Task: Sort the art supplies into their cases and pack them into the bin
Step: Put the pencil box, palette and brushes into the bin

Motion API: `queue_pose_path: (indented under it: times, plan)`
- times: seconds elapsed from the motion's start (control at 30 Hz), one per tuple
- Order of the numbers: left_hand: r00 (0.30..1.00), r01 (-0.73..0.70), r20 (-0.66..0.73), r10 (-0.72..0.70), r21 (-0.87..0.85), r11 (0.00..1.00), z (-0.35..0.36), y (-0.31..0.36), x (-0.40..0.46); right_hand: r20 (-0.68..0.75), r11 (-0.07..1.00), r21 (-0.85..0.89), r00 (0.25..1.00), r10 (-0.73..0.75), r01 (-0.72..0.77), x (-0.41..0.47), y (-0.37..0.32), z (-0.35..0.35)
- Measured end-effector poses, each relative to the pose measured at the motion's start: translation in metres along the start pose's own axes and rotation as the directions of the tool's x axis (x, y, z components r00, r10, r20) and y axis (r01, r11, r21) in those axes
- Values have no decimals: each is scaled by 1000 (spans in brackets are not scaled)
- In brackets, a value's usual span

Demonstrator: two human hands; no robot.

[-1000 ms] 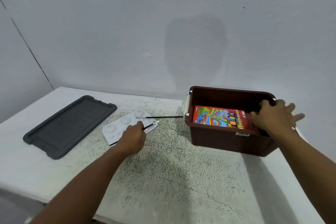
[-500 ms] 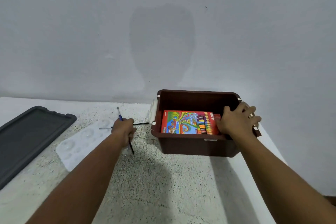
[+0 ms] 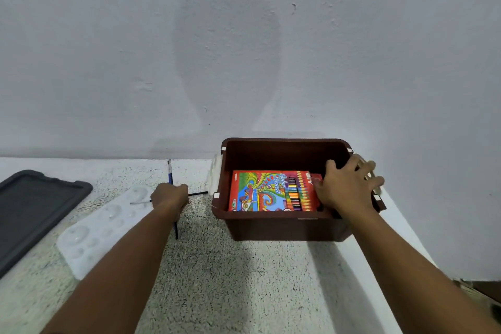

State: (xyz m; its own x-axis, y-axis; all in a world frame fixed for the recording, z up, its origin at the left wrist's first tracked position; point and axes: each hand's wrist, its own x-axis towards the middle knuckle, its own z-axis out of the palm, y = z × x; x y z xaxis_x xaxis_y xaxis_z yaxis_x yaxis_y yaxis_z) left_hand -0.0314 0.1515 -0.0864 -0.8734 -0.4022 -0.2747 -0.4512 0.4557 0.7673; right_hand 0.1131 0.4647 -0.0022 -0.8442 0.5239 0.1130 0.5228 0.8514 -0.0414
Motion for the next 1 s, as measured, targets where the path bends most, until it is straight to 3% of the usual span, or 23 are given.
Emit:
queue_pose_path:
  times: [0.17, 0.3, 0.37, 0.47, 0.6, 0.7, 0.77, 0.83, 0.93, 1.0]
  plan:
    - [996, -89, -5, 90, 146, 985, -11, 14, -21, 14, 1000, -26, 1000, 12, -12, -2, -2, -3]
    - [944, -315, -40, 327, 186, 931, -26, 40, -36, 2, 999, -17, 1000, 30, -30, -4, -2, -6]
    - [861, -486, -59, 505, 196, 852, -34, 60, -44, -14, 998, 19, 998, 60, -60, -7, -3, -9]
    - [654, -716, -31, 756, 298, 632, -43, 100, -64, -61, 986, 125, 991, 119, -110, -13, -3, -18]
    - [432, -876, 160, 888, 307, 371, -33, 155, -108, -114, 904, 377, 958, 262, -202, -22, -3, -28]
    - [233, -945, 335, 913, 299, 131, -8, 176, -141, -80, 831, 493, 938, 337, -257, -21, 0, -29]
    - [142, -955, 427, 893, 297, 10, 11, 181, -158, -66, 765, 584, 924, 376, -270, -20, 2, -31]
    - [102, -953, 509, 854, 297, -63, 30, 179, -167, -67, 697, 667, 911, 407, -263, -21, 6, -34]
    - [141, -943, 599, 788, 324, -77, 52, 165, -159, -81, 646, 728, 908, 411, -227, -24, 6, -33]
    - [116, -926, 632, 766, 348, -147, 67, 156, -149, -96, 635, 742, 904, 416, -214, -23, 7, -32]
